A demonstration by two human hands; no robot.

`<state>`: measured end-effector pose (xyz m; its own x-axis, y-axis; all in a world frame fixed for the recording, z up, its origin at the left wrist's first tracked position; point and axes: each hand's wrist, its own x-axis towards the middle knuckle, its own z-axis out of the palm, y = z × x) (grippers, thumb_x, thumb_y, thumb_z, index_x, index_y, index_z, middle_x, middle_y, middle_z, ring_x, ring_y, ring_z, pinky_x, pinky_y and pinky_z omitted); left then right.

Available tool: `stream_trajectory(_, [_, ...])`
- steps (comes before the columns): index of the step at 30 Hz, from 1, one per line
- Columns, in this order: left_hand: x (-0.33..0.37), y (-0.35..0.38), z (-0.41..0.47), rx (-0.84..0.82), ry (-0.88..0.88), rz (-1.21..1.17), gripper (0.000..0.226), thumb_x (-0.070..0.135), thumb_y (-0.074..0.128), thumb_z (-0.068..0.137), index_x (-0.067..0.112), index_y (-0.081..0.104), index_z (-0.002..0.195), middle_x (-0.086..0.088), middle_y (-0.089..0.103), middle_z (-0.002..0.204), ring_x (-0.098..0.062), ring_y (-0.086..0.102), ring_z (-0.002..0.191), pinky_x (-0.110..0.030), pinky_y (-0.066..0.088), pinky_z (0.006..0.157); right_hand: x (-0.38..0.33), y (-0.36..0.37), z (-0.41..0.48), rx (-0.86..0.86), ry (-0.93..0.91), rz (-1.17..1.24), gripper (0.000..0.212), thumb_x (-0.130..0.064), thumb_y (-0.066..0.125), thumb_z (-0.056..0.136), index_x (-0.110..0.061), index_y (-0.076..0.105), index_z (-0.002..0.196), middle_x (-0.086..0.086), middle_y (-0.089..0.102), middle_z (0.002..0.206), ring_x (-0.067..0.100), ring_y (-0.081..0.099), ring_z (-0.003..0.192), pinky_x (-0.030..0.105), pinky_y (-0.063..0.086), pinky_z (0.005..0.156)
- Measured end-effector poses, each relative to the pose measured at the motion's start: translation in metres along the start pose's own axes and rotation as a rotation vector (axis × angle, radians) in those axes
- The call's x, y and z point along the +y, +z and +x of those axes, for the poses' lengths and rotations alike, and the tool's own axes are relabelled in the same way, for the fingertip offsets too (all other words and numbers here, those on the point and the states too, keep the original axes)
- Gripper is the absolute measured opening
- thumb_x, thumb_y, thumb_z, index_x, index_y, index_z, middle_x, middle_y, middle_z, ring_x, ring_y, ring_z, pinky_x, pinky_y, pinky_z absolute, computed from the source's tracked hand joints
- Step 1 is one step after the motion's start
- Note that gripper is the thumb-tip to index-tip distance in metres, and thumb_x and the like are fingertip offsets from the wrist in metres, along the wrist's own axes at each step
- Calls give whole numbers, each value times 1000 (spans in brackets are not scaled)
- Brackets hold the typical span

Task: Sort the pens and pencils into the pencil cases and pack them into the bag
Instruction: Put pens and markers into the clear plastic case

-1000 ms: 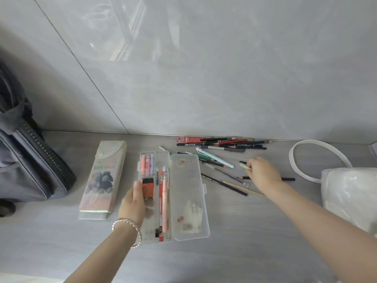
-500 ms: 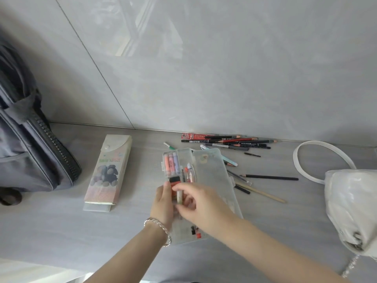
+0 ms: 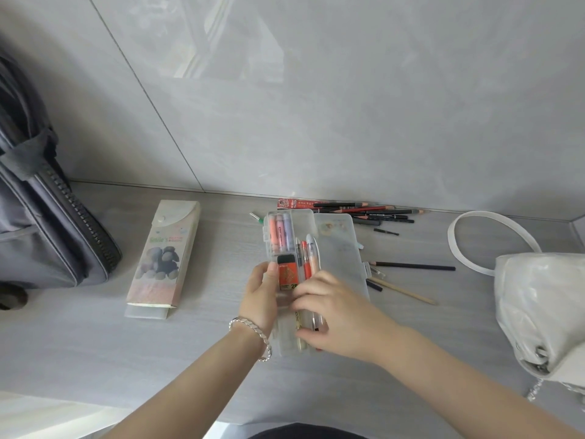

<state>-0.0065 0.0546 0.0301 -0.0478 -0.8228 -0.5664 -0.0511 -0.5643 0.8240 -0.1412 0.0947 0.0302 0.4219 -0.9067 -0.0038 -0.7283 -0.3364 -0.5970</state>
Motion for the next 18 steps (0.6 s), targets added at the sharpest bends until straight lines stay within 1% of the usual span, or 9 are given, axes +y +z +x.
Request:
stream_trajectory(3, [2,-1,-2,-12,-1,-1,27,28,36,99,10,54,105,-5,64,78,-17,62,59,-30,56,55,-1,-3,-2,20,-132,-158,21,-31,55,78,-20,72,81,-5,67,95,12,44,91,25,49,78])
stream_trajectory(4, [3,-1,-2,-5,0,1,28,28,35,99,9,54,105,-5,63,78,-18,61,59,-31,56,57,0,-5,-2,20,-161,-154,20,-28,54,79,-20,72,76,-5,67,94,12,46,89,23,47,76])
stream_trajectory(6, [5,-2,0,30,-4,26,30,29,34,99,8,55,103,-5,62,77,-20,58,60,-33,53,60,1,-13,-3,59,-155,-50,20,-24,55,81,-17,73,77,-3,68,93,8,48,87,19,43,76])
stream_trajectory(9, [9,-6,8,140,4,150,29,30,31,99,13,54,97,-2,58,74,-17,52,57,-21,46,48,26,-29,1,239,58,76,22,-25,53,84,-15,72,87,-3,67,92,4,52,89,20,43,83])
stream_trajectory(11, [9,-10,16,178,28,221,30,29,30,100,12,54,98,-1,55,73,-15,50,57,-12,43,41,58,-38,8,335,276,58,19,-17,55,86,-12,70,98,0,65,102,8,54,98,23,41,90])
stream_trajectory(12, [9,-12,20,186,33,247,30,29,29,100,11,53,99,-1,55,74,-15,50,58,-13,42,42,75,-42,13,335,387,20,23,-12,54,88,-10,66,108,3,62,114,13,53,108,23,38,95])
stream_trajectory(14, [10,-15,27,194,22,282,31,29,29,100,10,54,102,-1,55,75,-15,50,59,-21,40,48,108,-49,26,275,558,-74,37,-9,47,92,-7,51,128,7,47,137,21,41,128,25,28,106])
stream_trajectory(16, [9,-16,34,203,1,279,33,29,30,100,8,54,104,-3,56,76,-16,50,59,-24,38,51,134,-53,40,195,628,-160,44,-12,43,94,-8,38,138,9,36,146,24,32,135,32,25,111])
stream_trajectory(18, [11,-16,36,208,-16,257,33,28,30,99,6,55,104,-7,57,80,-17,50,59,-23,41,47,152,-50,49,119,634,-232,47,-14,41,95,-9,33,140,9,35,147,27,32,134,37,29,109])
